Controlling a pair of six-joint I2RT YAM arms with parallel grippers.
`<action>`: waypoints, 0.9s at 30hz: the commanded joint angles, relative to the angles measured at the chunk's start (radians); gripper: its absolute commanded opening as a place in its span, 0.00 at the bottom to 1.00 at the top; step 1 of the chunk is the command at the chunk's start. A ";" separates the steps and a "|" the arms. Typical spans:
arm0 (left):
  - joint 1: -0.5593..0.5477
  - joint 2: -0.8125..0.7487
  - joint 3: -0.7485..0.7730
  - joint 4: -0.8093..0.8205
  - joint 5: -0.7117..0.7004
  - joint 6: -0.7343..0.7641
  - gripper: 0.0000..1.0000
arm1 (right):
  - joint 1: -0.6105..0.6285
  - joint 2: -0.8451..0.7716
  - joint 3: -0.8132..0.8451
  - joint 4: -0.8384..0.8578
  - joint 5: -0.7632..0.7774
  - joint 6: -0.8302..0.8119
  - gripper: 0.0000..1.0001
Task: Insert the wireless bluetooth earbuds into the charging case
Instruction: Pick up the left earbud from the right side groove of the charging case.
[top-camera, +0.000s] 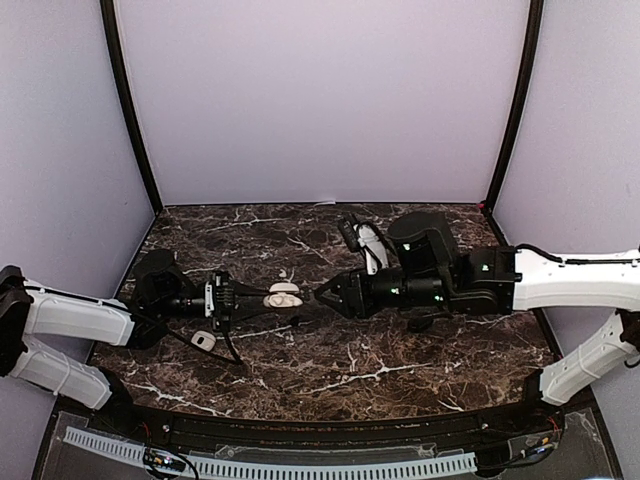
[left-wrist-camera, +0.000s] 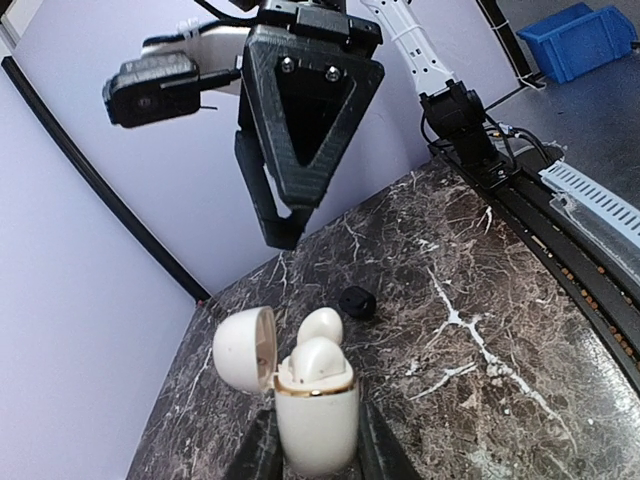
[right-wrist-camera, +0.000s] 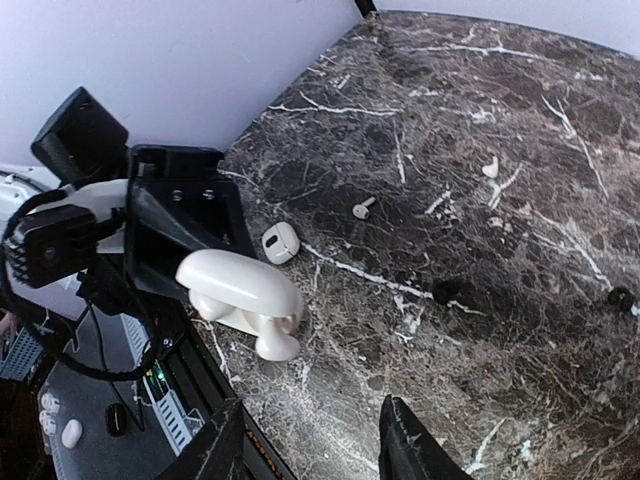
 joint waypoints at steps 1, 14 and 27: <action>-0.011 0.017 0.007 0.046 -0.049 0.047 0.00 | -0.019 0.070 0.053 -0.036 -0.020 0.120 0.44; -0.020 0.047 0.010 0.008 -0.053 0.107 0.00 | -0.023 0.192 0.133 -0.002 -0.070 0.159 0.40; -0.022 0.041 -0.006 0.023 -0.043 0.113 0.00 | -0.043 0.234 0.126 0.066 -0.124 0.189 0.33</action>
